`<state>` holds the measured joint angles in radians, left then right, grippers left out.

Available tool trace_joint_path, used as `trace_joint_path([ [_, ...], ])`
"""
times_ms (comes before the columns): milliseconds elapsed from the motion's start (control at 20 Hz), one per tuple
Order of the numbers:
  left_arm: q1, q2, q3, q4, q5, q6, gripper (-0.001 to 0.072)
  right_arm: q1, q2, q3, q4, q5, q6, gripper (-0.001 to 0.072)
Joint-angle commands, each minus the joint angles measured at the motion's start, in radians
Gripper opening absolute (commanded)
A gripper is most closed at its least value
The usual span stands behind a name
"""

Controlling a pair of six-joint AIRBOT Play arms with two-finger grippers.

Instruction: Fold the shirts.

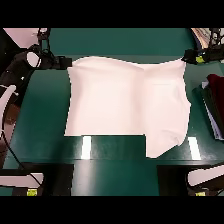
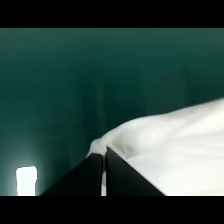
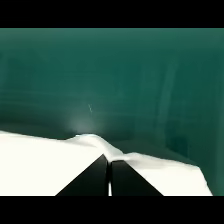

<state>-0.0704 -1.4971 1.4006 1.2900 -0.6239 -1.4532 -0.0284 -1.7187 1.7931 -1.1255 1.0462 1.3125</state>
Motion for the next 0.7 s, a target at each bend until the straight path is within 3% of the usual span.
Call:
trace_joint_path([
  [0,0.063,-0.019,0.015,0.001,-0.136,0.053,0.0023,-0.019,-0.008,0.006,-0.005,0.047,-0.041,0.001],
  [150,0.116,-0.019,-0.011,-0.031,-0.281,0.167,0.0023,-0.023,0.024,-0.087,-0.099,0.113,-0.038,0.001],
  [250,0.116,-0.019,-0.053,-0.053,-0.293,0.22,0.0023,-0.023,0.061,-0.201,-0.105,0.084,-0.038,0.001],
  [450,0.116,-0.022,-0.143,-0.108,-0.202,0.223,0.0024,-0.003,0.101,-0.373,-0.099,0.005,-0.038,0.0013],
  [600,0.116,-0.022,-0.169,-0.108,-0.215,0.22,0.0026,0.008,0.1,-0.429,-0.096,0.003,-0.031,0.0019],
  [650,0.116,-0.021,-0.169,-0.107,-0.225,0.219,0.0133,0.011,0.1,-0.436,-0.095,0.009,-0.019,0.0123],
])
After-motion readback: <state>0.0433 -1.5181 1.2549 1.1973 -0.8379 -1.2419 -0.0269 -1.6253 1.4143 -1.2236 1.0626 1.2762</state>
